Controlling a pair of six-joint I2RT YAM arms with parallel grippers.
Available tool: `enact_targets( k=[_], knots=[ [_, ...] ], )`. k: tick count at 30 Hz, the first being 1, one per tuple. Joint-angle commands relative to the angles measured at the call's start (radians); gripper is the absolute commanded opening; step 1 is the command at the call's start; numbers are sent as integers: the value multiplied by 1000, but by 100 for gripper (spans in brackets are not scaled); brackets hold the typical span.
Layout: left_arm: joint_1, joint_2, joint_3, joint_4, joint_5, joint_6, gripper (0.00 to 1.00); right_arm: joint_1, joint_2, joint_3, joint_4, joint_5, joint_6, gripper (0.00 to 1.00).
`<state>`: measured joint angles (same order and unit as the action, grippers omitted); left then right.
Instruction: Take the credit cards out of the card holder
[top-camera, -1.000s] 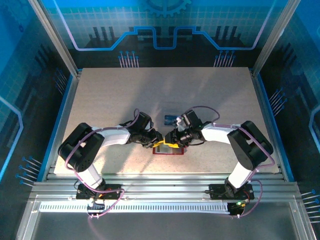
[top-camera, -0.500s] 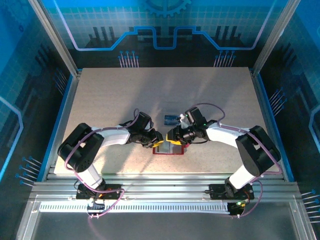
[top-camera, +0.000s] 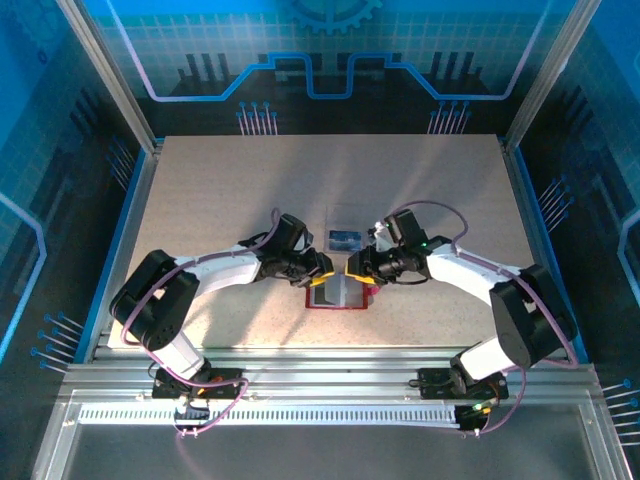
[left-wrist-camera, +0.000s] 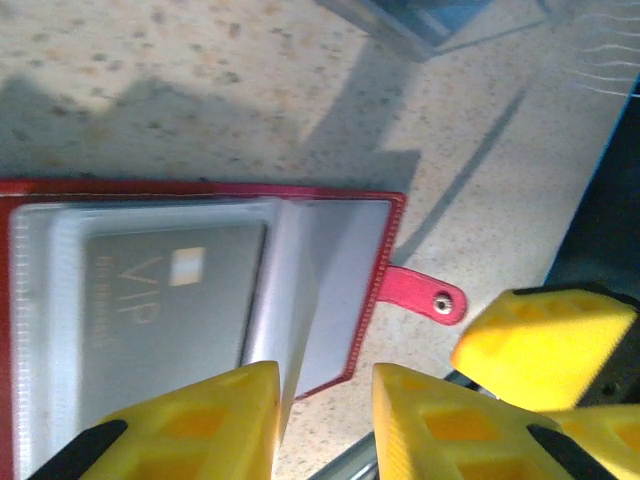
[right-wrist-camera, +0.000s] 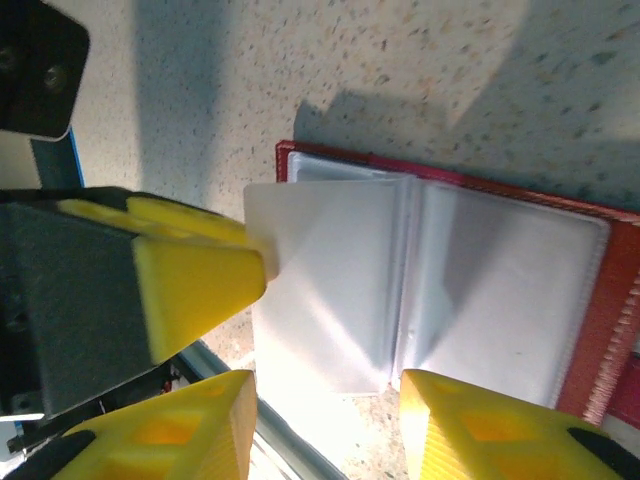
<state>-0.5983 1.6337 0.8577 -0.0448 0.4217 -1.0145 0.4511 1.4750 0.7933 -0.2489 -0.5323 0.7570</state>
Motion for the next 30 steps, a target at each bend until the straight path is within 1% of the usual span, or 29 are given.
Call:
enact_targets(
  k=[1,6,10,13,18,30],
  knots=[
    [-21,22,52,-28,37,21,31,-29,-44,31,-100,43,-56,44],
    [-48,62,91,-20,42,16,33,-63,-81,19,-147,77,-83,44],
    [-70,99,122,-15,46,13,38,-89,-108,1,-155,78,-89,44],
    [-82,127,143,-11,47,10,39,-105,-120,-6,-159,72,-94,44],
    [-100,174,175,-5,52,10,41,-117,-130,-17,-162,67,-98,44],
    [-139,265,240,8,63,1,50,-127,-145,-36,-153,55,-95,44]
  ],
)
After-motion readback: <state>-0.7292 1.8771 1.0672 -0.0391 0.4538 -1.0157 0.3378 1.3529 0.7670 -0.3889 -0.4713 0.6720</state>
